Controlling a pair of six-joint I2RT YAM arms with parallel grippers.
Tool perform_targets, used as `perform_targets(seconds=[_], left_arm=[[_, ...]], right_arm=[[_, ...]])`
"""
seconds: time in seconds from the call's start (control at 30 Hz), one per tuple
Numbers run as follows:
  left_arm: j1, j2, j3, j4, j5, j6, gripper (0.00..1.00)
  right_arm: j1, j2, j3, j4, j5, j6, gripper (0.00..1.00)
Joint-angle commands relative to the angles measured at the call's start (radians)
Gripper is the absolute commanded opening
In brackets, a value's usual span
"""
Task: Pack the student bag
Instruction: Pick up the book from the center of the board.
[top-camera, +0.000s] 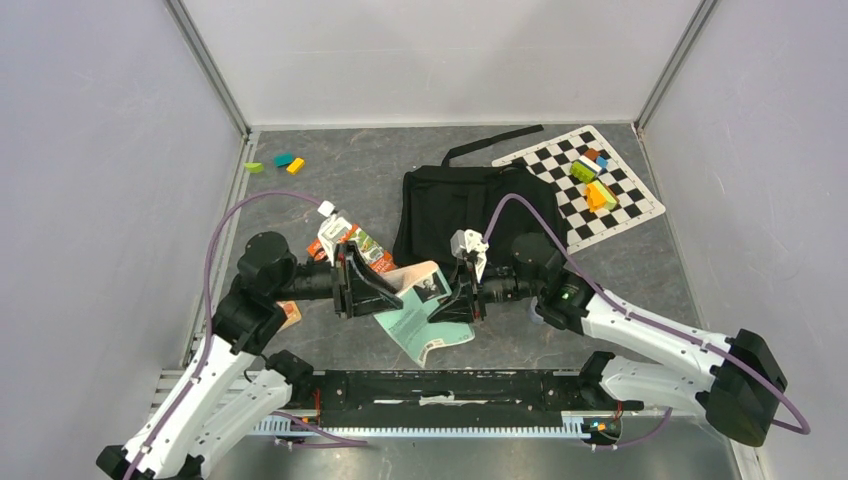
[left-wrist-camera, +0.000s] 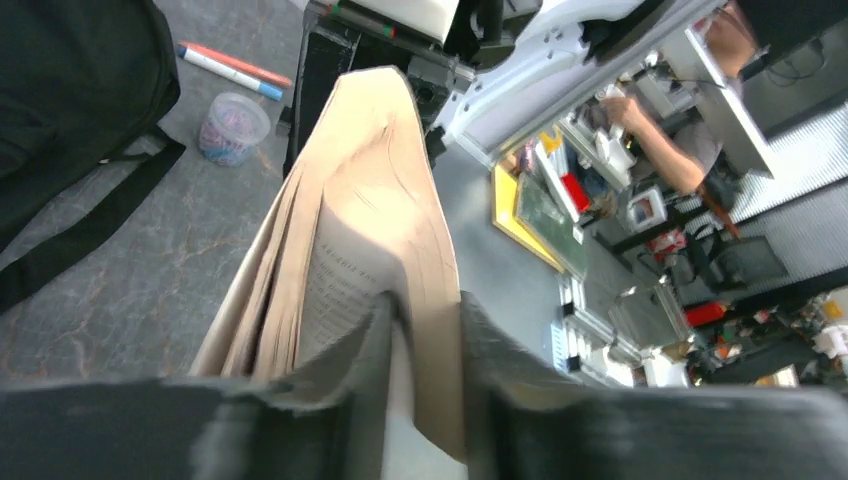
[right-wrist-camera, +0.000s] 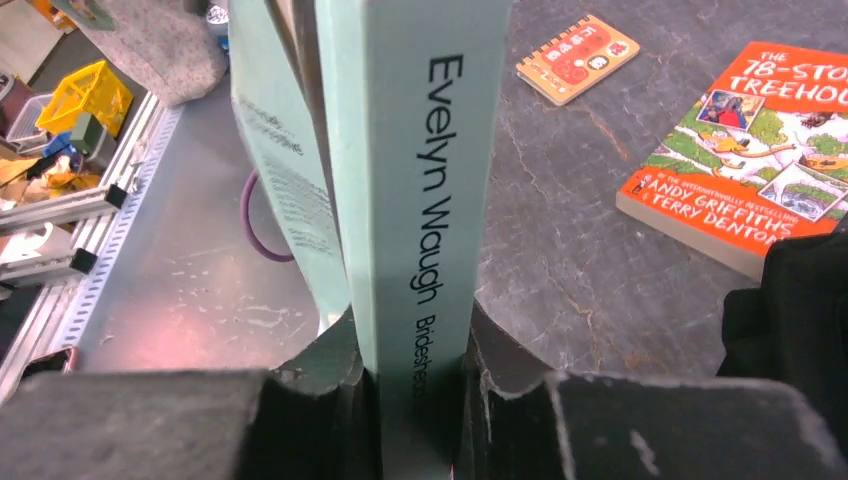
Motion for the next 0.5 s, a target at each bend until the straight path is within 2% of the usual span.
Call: perform_targets(seconds=[0.0,0.03,0.07,0.13,0.17,0.3,0.47], left_arm=[[0.0,-0.028,0.079,0.008,-0.214,0.105,0.69],[-0.001,-0.041,0.09,-0.061,-0.314,0.134,0.85],[0.0,-0.057,0.094,-0.103,-0.418,0.163,0.98],[0.0,-0.092,0.085,-0.15,-0.553,0.185,1.0],[0.0,-0.108,0.071,-0.148,-0.574,0.183,1.0],[0.0,-0.121,-0.035,-0.028,-0.488,0.069,1.0],[-0.022,-0.1,-0.165,0.151,-0.354,-0.067,1.0]], right_arm=[[0.007,-0.044,0.06,0.048,0.063,0.055,0.01],[0.007,-0.061,0.068,0.017,0.121,0.044,0.0],[0.007,-0.076,0.077,-0.017,0.174,0.034,0.0],[0.006,-0.115,0.081,-0.043,0.264,0.032,0.0],[0.006,-0.131,0.08,-0.045,0.296,0.041,0.0],[0.006,-0.181,0.085,-0.042,0.427,0.111,0.0],[0.007,-0.22,0.069,0.062,0.451,0.191,0.0]])
